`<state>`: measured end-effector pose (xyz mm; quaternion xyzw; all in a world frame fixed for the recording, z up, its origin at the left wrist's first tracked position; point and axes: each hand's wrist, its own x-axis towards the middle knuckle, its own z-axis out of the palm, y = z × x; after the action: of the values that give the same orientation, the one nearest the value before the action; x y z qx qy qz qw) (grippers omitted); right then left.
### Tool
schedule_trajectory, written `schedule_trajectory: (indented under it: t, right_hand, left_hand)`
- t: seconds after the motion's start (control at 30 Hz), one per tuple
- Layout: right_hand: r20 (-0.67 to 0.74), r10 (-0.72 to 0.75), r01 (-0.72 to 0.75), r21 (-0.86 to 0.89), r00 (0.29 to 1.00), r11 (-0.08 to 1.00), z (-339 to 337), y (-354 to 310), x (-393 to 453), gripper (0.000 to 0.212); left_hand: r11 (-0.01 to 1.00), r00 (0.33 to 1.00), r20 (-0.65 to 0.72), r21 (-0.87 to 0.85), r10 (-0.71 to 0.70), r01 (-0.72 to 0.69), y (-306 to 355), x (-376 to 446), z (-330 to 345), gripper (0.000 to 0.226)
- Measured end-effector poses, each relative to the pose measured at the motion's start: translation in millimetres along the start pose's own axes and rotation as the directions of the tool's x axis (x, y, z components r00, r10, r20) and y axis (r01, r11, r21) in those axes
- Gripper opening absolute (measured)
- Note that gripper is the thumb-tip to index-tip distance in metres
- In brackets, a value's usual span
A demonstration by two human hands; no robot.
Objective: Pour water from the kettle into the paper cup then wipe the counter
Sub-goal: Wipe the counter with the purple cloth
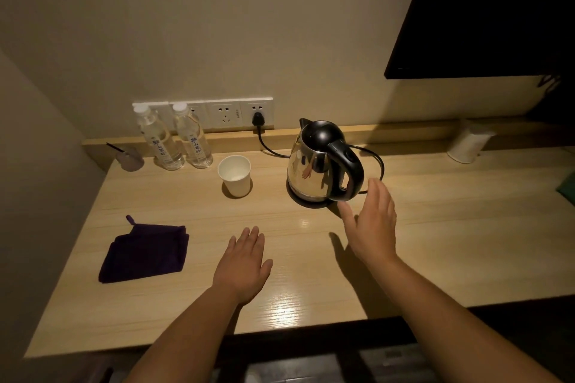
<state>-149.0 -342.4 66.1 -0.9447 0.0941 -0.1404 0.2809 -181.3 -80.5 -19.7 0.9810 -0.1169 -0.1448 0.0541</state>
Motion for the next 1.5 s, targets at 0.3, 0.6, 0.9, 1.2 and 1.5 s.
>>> schedule_trajectory:
  t: [0.3, 0.6, 0.9, 1.2, 1.5]
  right_hand:
    - [0.370, -0.139, 0.266, -0.320, 0.919, 0.909, 14.1, -6.9, -56.7, 0.081]
    - [0.548, -0.357, 0.565, -0.272, 0.757, 0.779, 22.0, -46.8, -79.2, 0.080]
    - [0.592, -0.480, 0.687, -0.182, 0.648, 0.704, 67.5, -130.1, -107.5, 0.078]
    - [0.625, -0.570, 0.771, -0.082, 0.534, 0.631, 132.0, -215.3, -145.2, 0.071]
    - [0.644, -0.629, 0.835, -0.029, 0.437, 0.550, 199.9, -256.5, -141.7, 0.072]
  left_hand:
    - [0.992, 0.991, -0.101, 0.083, -0.087, 0.096, 12.7, -20.0, -57.5, 0.075]
    - [0.973, 0.971, -0.157, 0.117, -0.178, 0.197, -5.6, -99.5, -79.8, 0.077]
    - [0.912, 0.892, -0.229, 0.039, -0.389, 0.408, -79.1, -169.6, -72.7, 0.075]
    - [0.817, 0.792, -0.203, -0.109, -0.575, 0.566, -170.4, -213.3, -46.2, 0.075]
    - [0.649, 0.627, -0.172, -0.256, -0.760, 0.717, -244.1, -207.4, -8.0, 0.071]
